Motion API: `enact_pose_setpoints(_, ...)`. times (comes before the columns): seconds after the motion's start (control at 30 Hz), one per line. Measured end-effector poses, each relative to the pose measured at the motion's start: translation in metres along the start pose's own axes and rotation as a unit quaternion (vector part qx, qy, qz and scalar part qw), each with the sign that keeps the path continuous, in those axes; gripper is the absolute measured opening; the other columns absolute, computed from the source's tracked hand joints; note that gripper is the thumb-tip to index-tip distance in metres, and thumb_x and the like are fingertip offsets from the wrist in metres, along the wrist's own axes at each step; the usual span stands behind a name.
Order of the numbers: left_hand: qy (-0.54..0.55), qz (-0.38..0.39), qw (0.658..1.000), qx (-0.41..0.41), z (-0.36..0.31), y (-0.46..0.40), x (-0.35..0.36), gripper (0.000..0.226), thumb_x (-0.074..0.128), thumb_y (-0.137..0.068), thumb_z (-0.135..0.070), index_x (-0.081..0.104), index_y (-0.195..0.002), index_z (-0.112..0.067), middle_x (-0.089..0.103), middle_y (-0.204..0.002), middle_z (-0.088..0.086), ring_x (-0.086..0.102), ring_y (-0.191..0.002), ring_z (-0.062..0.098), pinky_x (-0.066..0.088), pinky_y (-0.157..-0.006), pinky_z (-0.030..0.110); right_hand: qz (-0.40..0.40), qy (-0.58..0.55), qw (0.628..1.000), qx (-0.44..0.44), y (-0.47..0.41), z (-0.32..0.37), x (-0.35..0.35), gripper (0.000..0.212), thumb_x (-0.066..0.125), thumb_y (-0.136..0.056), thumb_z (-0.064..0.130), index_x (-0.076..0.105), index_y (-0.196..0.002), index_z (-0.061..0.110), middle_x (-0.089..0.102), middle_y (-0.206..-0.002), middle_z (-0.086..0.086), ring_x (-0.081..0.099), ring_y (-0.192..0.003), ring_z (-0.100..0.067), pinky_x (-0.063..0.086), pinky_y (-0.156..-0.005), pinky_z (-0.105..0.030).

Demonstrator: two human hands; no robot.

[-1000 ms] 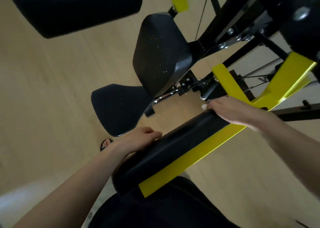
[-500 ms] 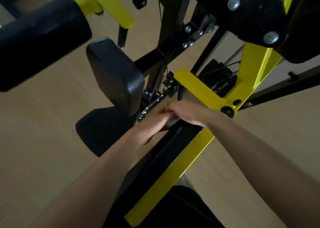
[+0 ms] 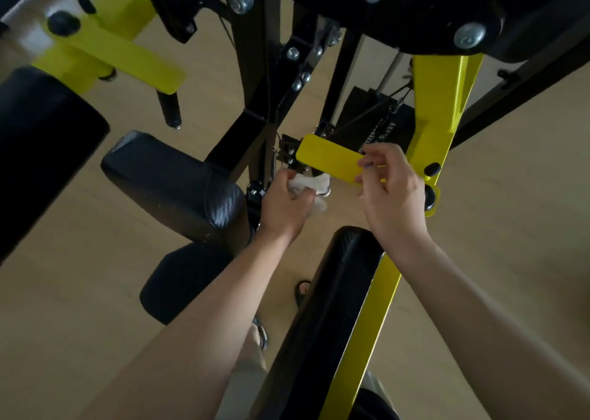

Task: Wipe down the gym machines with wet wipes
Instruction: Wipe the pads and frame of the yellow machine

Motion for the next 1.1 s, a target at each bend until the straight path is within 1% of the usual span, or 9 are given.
enact_pose_setpoints(0.1, -0.035, 0.018, 0.999, 0.008, 0.001, -0.005, 0.006, 0.034, 0.061, -0.091, -0.008, 0.055, -0.122, -0.022, 0.063, -0.110, -0.003, 0.061, -0.101, 0.011, 0.046, -0.075, 0.019, -0.043, 0.048, 0.998, -0.026, -0.002, 0.004, 0.001, 0.027, 0.050, -0.100, 0.009, 0.063, -0.123, 0.007, 0.066, -0.110, -0.003, 0.061, -0.099, -0.013, 0.048, -0.080, -0.015)
enact_pose_setpoints(0.33, 0.009, -0.016, 0.996, 0.092, -0.024, -0.011, 0.011, 0.044, 0.065, -0.087, 0.000, 0.052, -0.122, -0.022, 0.065, -0.107, -0.004, 0.065, -0.099, 0.010, 0.058, -0.083, 0.030, -0.018, 0.179, 0.981, -0.073, -0.015, 0.013, 0.030, 0.035, 0.042, -0.099, 0.014, 0.066, -0.123, 0.007, 0.068, -0.116, -0.010, 0.058, -0.106, -0.032, 0.049, -0.088, -0.044)
enact_pose_setpoints(0.5, 0.069, -0.004, 0.989, 0.134, -0.032, -0.019, 0.032, 0.047, 0.074, -0.088, 0.001, 0.052, -0.128, -0.011, 0.069, -0.102, -0.003, 0.068, -0.090, -0.002, 0.053, -0.072, 0.013, -0.018, 0.168, 0.984, -0.054, -0.017, 0.006, 0.030, 0.041, 0.037, -0.098, 0.014, 0.066, -0.127, 0.007, 0.067, -0.120, -0.010, 0.057, -0.109, -0.032, 0.049, -0.091, -0.044)
enact_pose_setpoints(0.57, 0.048, -0.032, 0.986, 0.158, -0.032, -0.024, 0.034, 0.038, 0.078, -0.085, 0.001, 0.059, -0.119, -0.004, 0.069, -0.096, -0.006, 0.067, -0.085, -0.006, 0.050, -0.070, 0.010, -0.014, 0.177, 0.982, -0.055, -0.018, 0.006, 0.032, 0.042, 0.036, -0.099, 0.015, 0.066, -0.127, 0.007, 0.066, -0.120, -0.010, 0.057, -0.109, -0.032, 0.049, -0.091, -0.045)
enact_pose_setpoints(0.67, 0.018, -0.088, 0.976, 0.201, -0.037, -0.028, 0.035, 0.023, 0.081, -0.084, -0.005, 0.064, -0.092, -0.017, 0.064, -0.080, -0.016, 0.063, -0.074, -0.010, 0.047, -0.062, 0.013, -0.014, 0.179, 0.982, -0.056, -0.017, 0.006, 0.032, 0.042, 0.036, -0.098, 0.015, 0.065, -0.128, 0.007, 0.066, -0.120, -0.009, 0.057, -0.109, -0.032, 0.050, -0.090, -0.046)
enact_pose_setpoints(0.77, 0.034, -0.122, 0.977, 0.174, -0.027, -0.037, 0.039, 0.035, 0.076, -0.085, -0.008, 0.055, -0.077, -0.035, 0.062, -0.071, -0.014, 0.062, -0.066, -0.003, 0.050, -0.060, 0.028, -0.015, 0.180, 0.982, -0.058, -0.017, 0.005, 0.032, 0.041, 0.038, -0.099, 0.015, 0.065, -0.129, 0.009, 0.066, -0.120, -0.008, 0.056, -0.110, -0.031, 0.050, -0.091, -0.046)
enact_pose_setpoints(0.9, 0.080, -0.117, 0.983, 0.115, 0.005, -0.051, 0.054, 0.025, 0.073, -0.083, -0.014, 0.055, -0.076, -0.030, 0.066, -0.073, 0.006, 0.065, -0.072, 0.026, 0.052, -0.064, 0.039, -0.015, 0.183, 0.981, -0.062, -0.018, 0.004, 0.033, 0.041, 0.038, -0.098, 0.014, 0.065, -0.129, 0.008, 0.065, -0.119, -0.009, 0.057, -0.109, -0.031, 0.050, -0.090, -0.047)
enact_pose_setpoints(1.0, 0.018, -0.111, 0.983, 0.144, 0.019, -0.060, 0.061, 0.035, 0.075, -0.081, -0.010, 0.051, -0.077, -0.035, 0.060, -0.069, -0.009, 0.058, -0.064, 0.005, 0.047, -0.063, 0.023, -0.025, 0.188, 0.980, -0.064, -0.018, 0.002, 0.032, 0.040, 0.039, -0.098, 0.013, 0.066, -0.127, 0.007, 0.066, -0.118, -0.009, 0.058, -0.107, -0.031, 0.050, -0.089, -0.045)
enact_pose_setpoints(1.1, 0.009, -0.095, 0.984, 0.150, 0.037, -0.066, 0.070, 0.022, 0.073, -0.080, -0.029, 0.060, -0.096, -0.021, 0.069, -0.084, 0.001, 0.068, -0.080, 0.017, 0.055, -0.072, 0.035, -0.029, 0.199, 0.977, -0.076, -0.017, 0.004, 0.031, 0.037, 0.042, -0.098, 0.011, 0.066, -0.126, 0.006, 0.067, -0.116, -0.010, 0.058, -0.105, -0.030, 0.048, -0.088, -0.040)
Point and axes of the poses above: each hand's wrist, its own y-axis away from the middle knuckle, its own x-axis out of the palm, z = x × y, the point moved 10 cm from there along -y, towards the middle knuckle
